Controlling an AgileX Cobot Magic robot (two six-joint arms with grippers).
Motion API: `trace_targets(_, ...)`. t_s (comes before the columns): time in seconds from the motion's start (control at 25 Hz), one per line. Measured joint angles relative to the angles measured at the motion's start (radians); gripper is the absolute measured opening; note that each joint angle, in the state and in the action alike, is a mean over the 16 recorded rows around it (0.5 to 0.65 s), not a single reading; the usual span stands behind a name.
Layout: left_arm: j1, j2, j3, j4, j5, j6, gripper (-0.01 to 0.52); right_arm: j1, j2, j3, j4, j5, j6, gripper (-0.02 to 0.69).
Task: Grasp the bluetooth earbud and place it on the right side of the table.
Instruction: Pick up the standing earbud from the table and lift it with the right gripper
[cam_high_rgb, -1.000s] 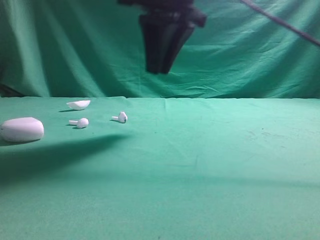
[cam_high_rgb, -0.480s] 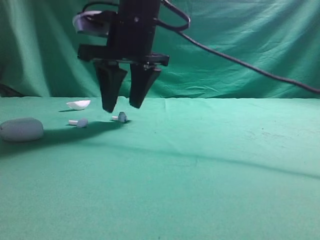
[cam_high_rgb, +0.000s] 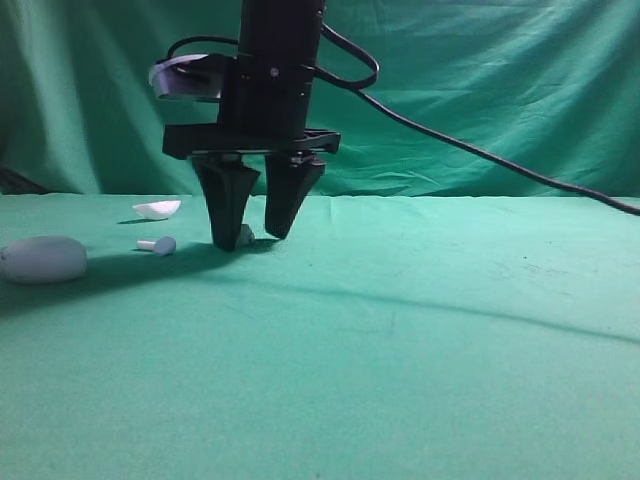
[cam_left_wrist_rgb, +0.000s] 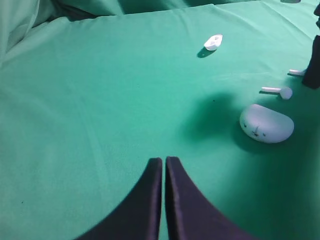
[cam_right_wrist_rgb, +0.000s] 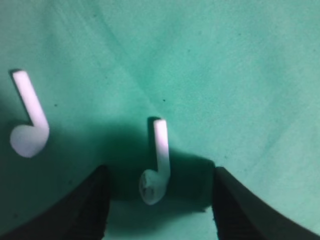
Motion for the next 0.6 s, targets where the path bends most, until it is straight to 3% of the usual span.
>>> trace_targets(0.6,0.0,0.0,0.0,0.0,0.0,0.0,0.0,0.004,-0.005,-0.046,-0.011,0.032,0.019,0.122)
